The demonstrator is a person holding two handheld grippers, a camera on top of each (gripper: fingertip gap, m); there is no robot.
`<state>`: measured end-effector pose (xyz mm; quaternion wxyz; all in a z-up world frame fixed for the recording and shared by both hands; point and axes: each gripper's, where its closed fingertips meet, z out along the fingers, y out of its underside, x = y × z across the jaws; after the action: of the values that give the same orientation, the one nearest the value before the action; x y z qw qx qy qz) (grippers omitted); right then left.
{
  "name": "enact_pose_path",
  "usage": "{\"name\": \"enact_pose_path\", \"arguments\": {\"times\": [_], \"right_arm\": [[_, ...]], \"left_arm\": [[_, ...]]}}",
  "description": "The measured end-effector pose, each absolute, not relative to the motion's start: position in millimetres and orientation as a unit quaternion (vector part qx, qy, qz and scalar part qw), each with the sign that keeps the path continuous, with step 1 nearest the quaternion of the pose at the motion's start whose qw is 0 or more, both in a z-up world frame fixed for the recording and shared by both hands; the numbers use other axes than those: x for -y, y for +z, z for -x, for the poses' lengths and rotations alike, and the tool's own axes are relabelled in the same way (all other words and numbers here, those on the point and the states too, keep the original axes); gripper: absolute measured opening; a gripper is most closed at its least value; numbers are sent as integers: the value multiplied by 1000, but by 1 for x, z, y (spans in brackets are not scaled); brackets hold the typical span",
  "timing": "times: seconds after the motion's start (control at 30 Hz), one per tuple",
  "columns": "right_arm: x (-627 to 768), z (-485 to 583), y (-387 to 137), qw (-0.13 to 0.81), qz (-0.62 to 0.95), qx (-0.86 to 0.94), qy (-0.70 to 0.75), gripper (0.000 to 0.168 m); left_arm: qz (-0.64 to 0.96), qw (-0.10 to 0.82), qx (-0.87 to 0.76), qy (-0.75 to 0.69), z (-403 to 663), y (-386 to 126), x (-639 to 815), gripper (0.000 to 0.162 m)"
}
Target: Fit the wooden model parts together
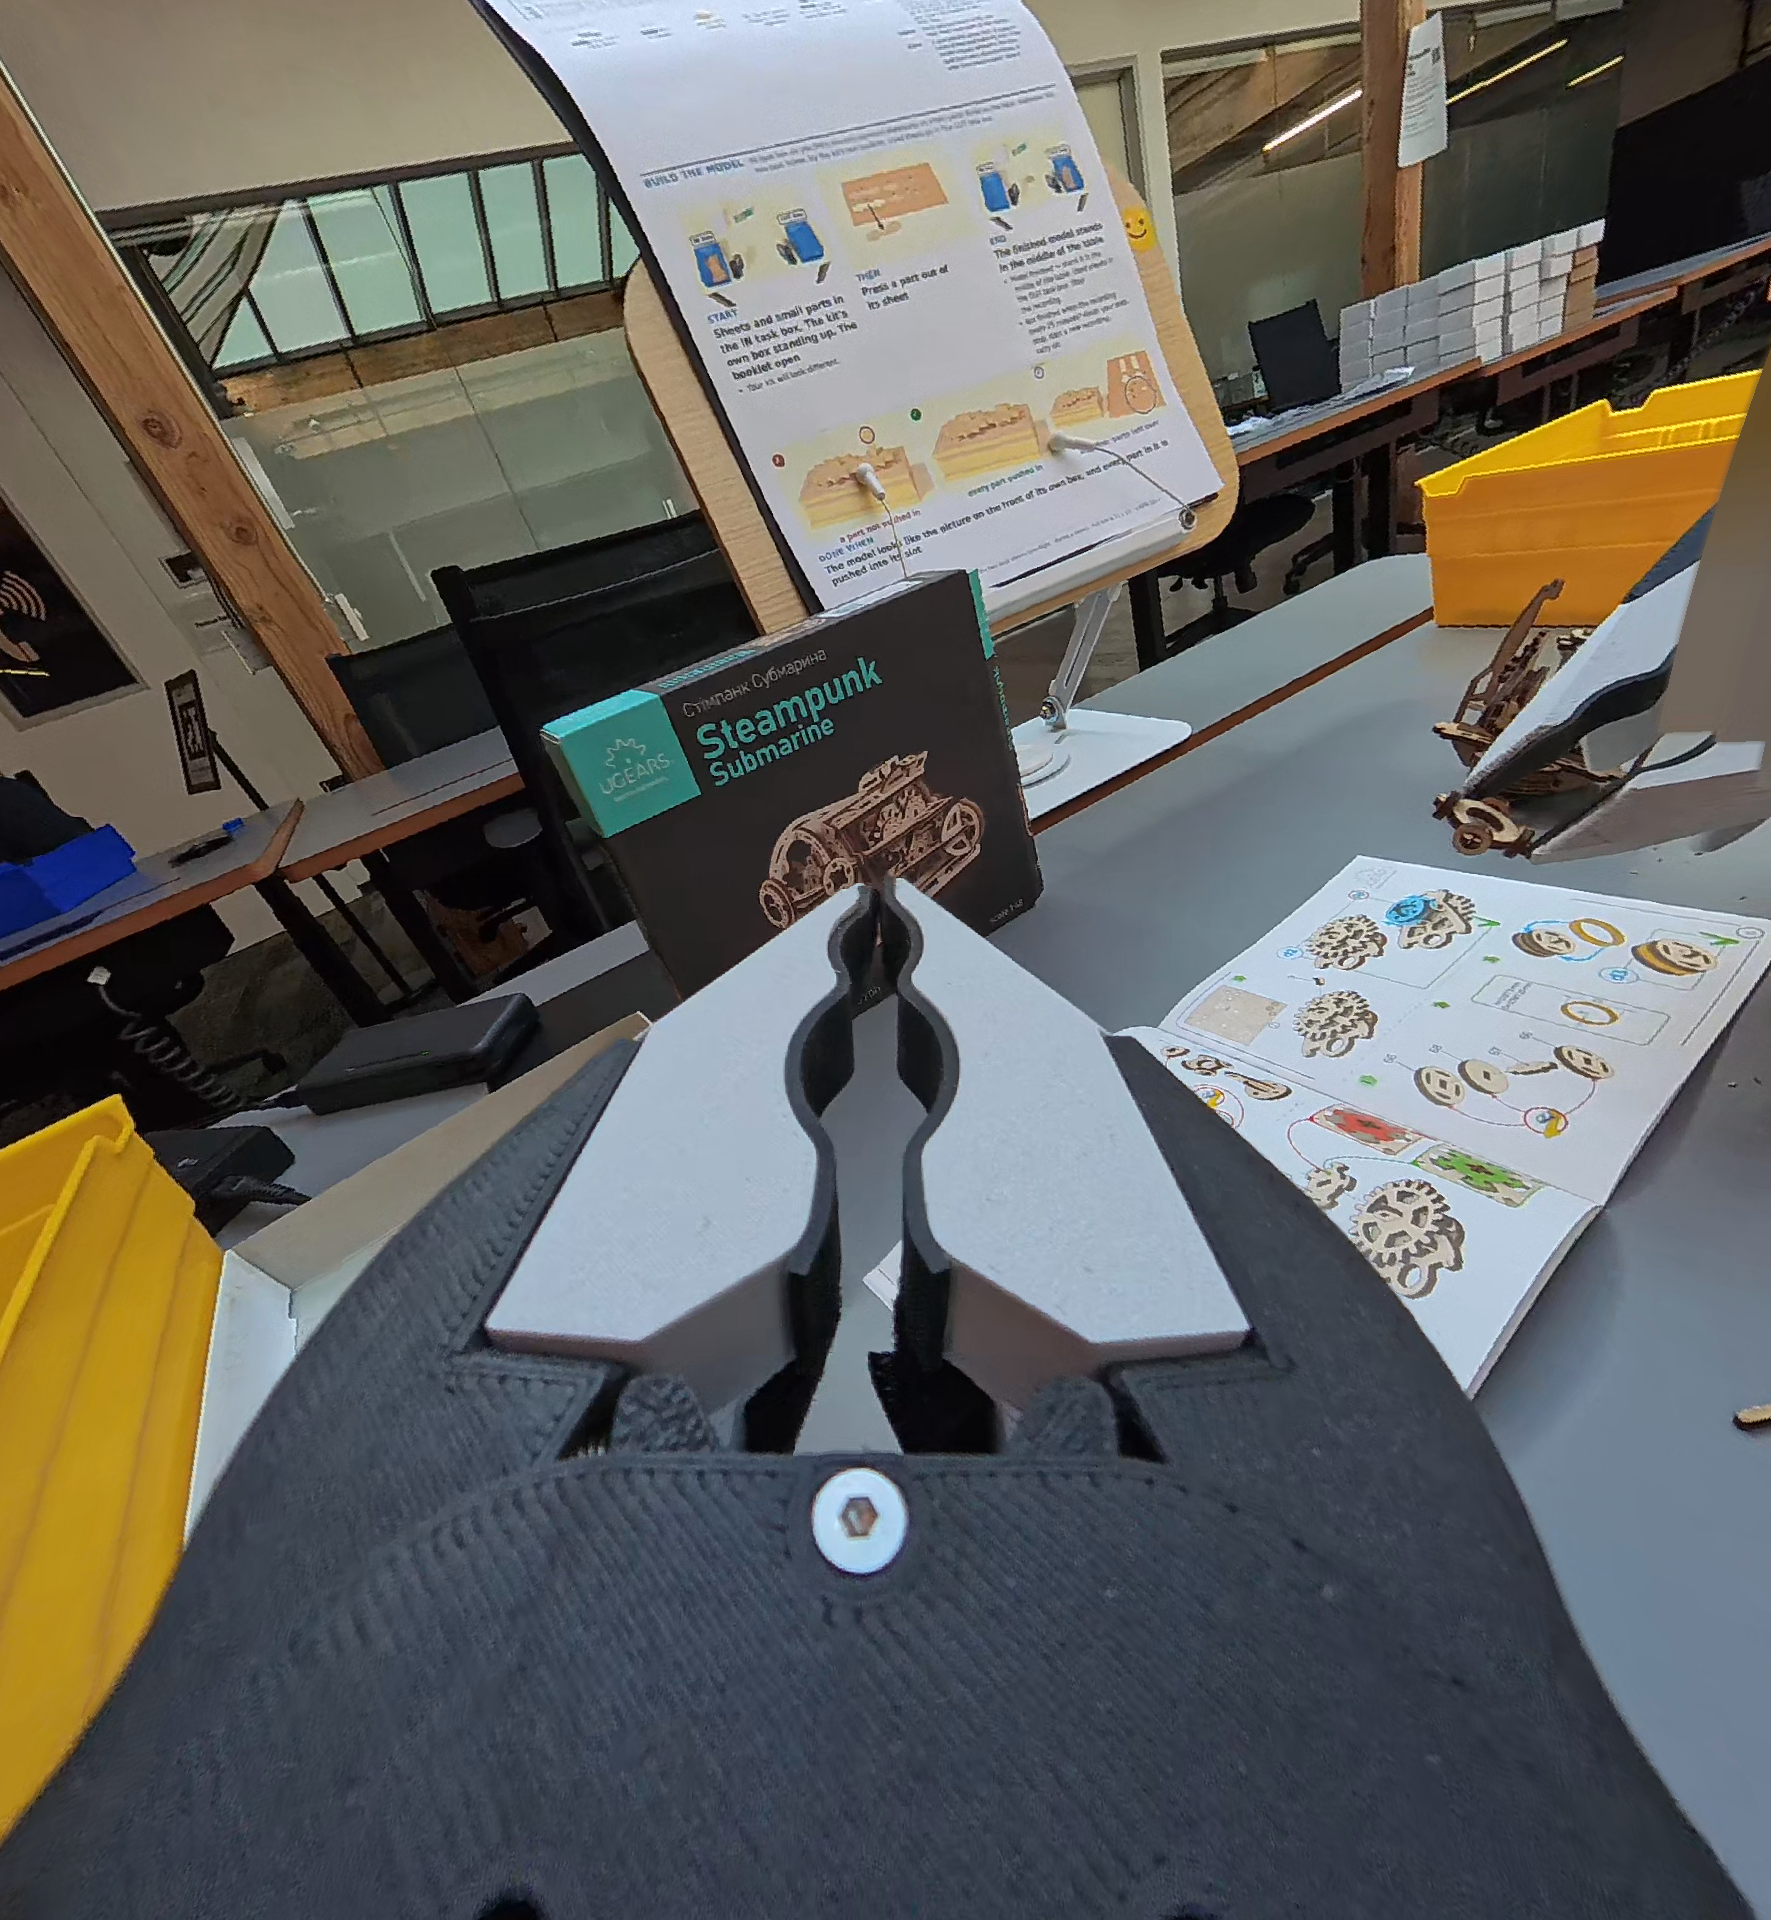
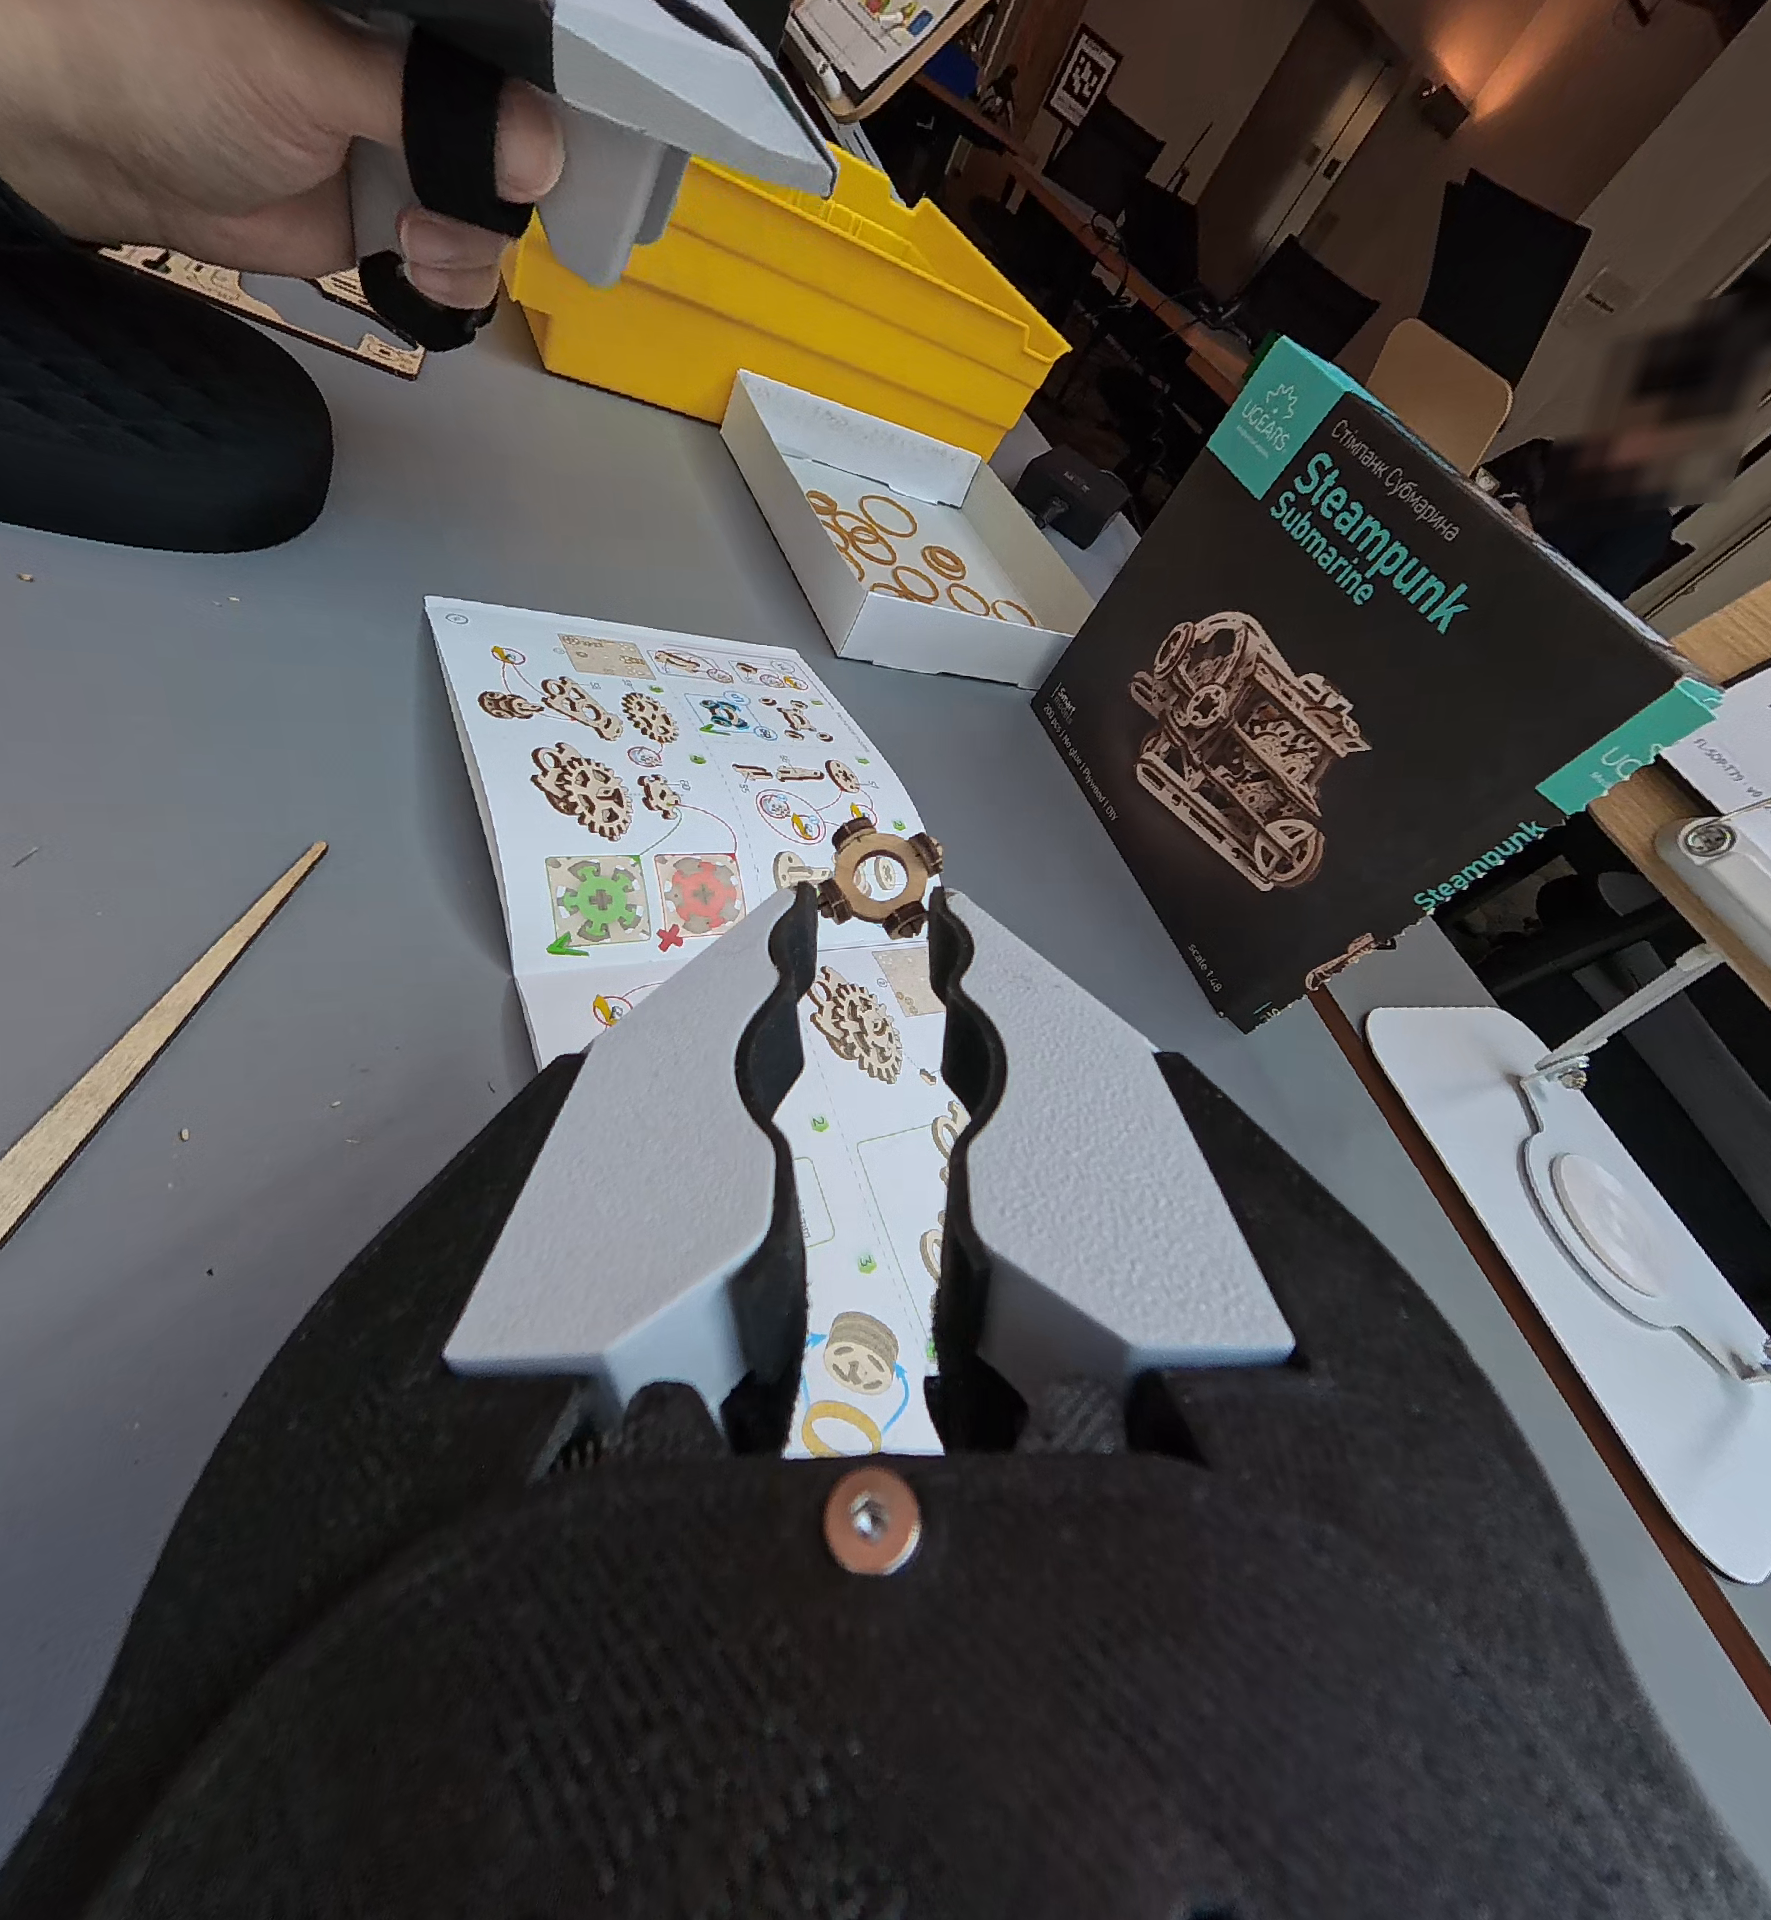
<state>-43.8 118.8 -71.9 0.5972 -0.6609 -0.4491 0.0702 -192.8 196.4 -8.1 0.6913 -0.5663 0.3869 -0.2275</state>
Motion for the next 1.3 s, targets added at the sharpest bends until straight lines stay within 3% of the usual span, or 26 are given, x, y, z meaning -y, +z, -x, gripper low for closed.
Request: {"name": "enact_pose_path", "arguments": {"times": [1.3], "right_arm": [[-119,45,-77,587,667,453,73,20]], "left_arm": [[574,685,-386,-230,193,-12,-200,0]]}}
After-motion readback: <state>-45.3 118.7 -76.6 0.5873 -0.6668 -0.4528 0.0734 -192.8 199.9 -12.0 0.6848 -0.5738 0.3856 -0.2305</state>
